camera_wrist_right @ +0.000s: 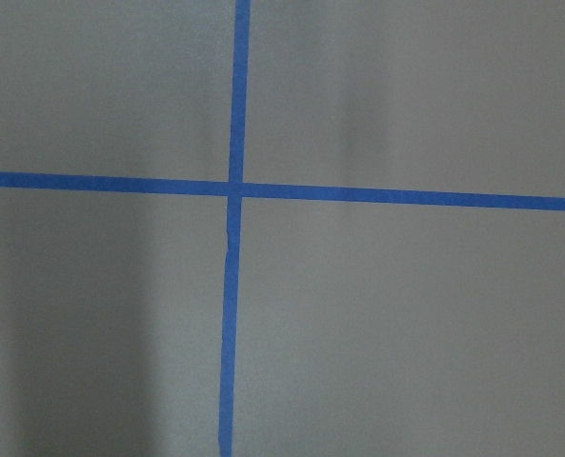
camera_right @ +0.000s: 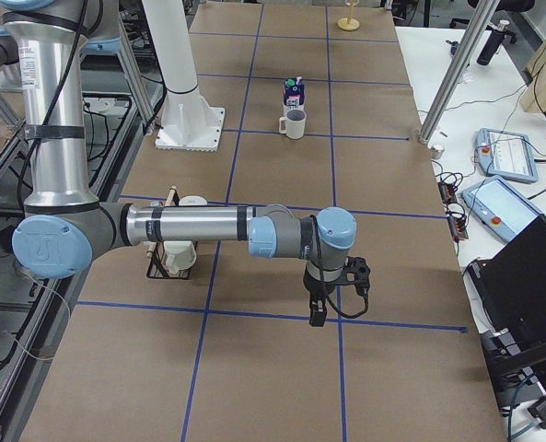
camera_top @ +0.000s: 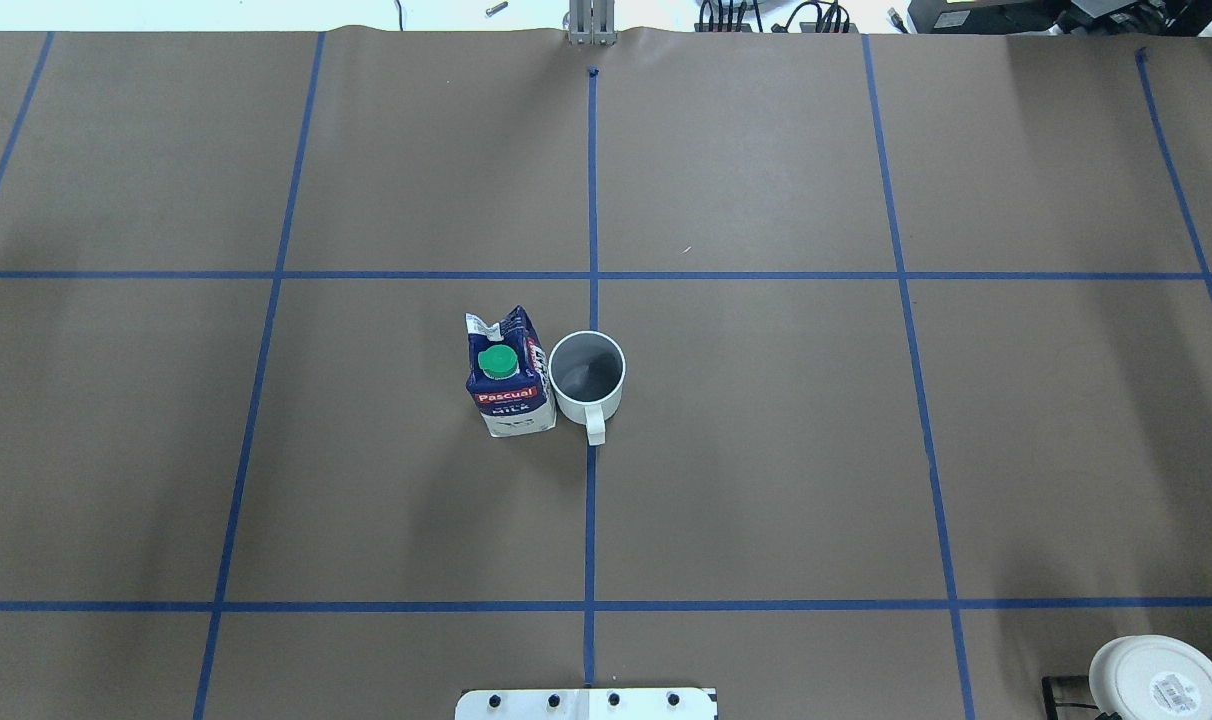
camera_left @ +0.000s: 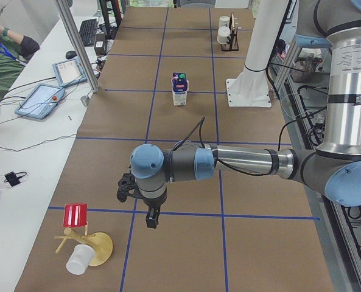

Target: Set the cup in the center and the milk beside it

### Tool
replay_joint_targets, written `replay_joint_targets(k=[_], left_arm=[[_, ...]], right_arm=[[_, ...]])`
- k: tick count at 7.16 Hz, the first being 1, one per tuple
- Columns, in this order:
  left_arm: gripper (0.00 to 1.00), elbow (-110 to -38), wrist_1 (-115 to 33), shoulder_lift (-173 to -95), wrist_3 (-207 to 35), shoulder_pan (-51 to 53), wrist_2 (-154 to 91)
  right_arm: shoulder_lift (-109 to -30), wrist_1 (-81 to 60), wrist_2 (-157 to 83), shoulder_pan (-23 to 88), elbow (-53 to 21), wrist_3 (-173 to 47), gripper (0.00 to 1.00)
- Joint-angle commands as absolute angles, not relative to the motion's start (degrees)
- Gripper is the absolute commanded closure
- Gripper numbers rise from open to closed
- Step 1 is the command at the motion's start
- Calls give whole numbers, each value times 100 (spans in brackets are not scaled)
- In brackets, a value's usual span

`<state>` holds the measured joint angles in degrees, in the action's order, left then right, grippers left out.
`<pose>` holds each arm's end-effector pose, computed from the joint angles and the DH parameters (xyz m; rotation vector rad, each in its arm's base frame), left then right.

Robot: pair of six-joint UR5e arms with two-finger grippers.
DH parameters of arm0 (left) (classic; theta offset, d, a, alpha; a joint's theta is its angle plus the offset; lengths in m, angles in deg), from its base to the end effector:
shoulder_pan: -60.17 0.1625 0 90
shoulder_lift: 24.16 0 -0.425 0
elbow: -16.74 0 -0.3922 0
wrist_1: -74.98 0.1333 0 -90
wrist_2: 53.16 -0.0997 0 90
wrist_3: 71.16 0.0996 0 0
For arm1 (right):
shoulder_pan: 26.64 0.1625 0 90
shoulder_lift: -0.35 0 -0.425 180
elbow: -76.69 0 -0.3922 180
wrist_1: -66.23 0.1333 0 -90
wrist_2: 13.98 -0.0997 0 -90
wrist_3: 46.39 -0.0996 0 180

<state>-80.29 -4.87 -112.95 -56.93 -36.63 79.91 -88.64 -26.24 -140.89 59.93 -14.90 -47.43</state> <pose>-0.1211 -0.4641 0.6277 0.0664 0.7521 0.0951 0.0435 -0.5027 0.6491 -0.0229 -0.6438 -0.0410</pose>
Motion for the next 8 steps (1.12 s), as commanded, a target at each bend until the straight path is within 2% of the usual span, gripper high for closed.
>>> replay_joint_targets(k=[1, 8], left_arm=[[1, -8240, -517, -11284, -5640, -3660, 7991], [1, -8223, -922, -11082, -5640, -3634, 7991]], right_arm=[[-8868, -2623, -14089, 5993, -1498, -4753, 0], [-8877, -2623, -14098, 5993, -1498, -4789, 0]])
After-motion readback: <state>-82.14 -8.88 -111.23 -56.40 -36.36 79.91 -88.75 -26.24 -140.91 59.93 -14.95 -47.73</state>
